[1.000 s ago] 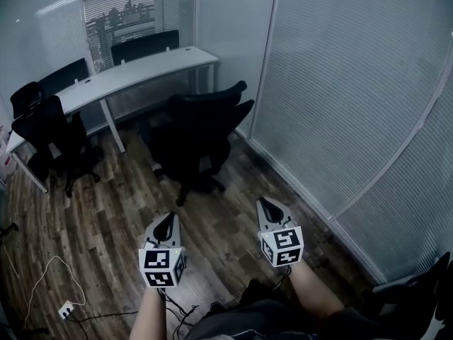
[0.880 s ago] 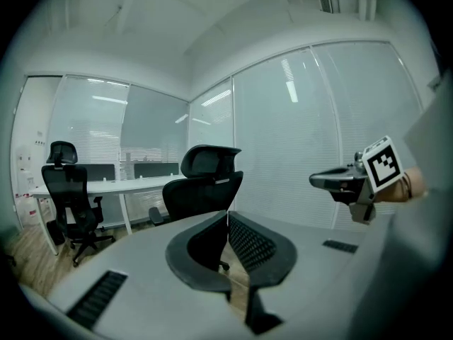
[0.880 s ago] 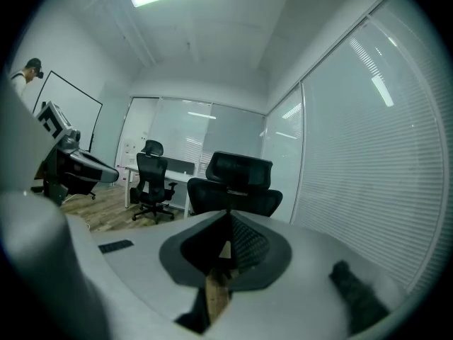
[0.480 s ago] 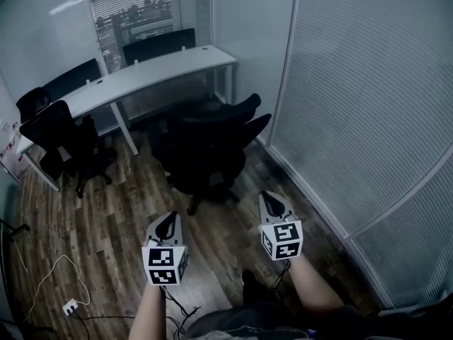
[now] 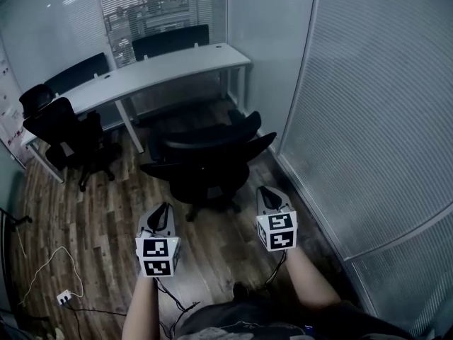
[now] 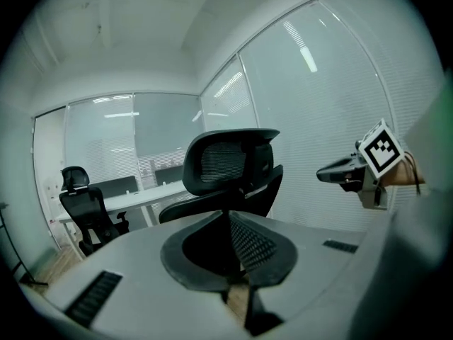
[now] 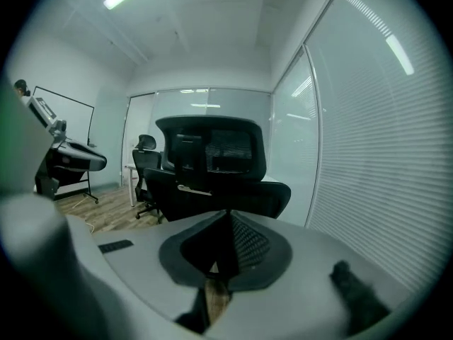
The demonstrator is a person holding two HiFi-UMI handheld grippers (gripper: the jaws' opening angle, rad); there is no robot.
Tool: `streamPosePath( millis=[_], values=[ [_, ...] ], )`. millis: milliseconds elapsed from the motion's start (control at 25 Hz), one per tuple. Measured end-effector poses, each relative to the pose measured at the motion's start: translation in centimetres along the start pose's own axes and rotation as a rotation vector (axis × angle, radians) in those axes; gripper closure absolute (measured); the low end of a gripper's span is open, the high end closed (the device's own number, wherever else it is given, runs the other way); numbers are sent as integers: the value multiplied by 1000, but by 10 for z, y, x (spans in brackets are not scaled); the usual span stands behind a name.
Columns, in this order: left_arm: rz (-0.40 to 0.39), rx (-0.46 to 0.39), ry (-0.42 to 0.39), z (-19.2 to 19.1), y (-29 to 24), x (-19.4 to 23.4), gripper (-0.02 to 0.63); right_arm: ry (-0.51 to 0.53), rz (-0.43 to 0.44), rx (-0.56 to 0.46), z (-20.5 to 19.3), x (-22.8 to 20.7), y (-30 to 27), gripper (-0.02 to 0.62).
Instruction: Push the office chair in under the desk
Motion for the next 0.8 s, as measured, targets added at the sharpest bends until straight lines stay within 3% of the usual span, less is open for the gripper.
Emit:
streamPosePath(
  millis=[200, 320, 360, 440, 600, 800],
  values=[
    [69, 20, 20, 6, -28, 0, 589, 47, 56, 4, 8, -25, -33, 569],
    [56, 43, 38, 9, -45, -10, 583, 100, 74, 10, 9, -39, -52, 559],
    [38, 51, 26, 11, -51, -13, 548, 120, 80, 15, 11, -41, -58, 526],
    [5, 72, -29, 12, -61, -14, 420, 158, 92, 31, 14, -41, -68, 461],
    [23, 87, -195, 6, -80, -6, 352, 288, 82, 31, 13, -38, -88, 415],
    [31, 112, -306, 2, -108, 10, 299, 414, 61, 17, 19, -39, -118, 350]
  ],
)
Point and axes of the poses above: the fingertips, and each gripper's own axes: y backward along the fingers, x to its left, z out of its top, the point moved 3 cm from there along y, backward along the fingers, and after that the axes turned 5 degrees about -x, right-handed, at the moved point
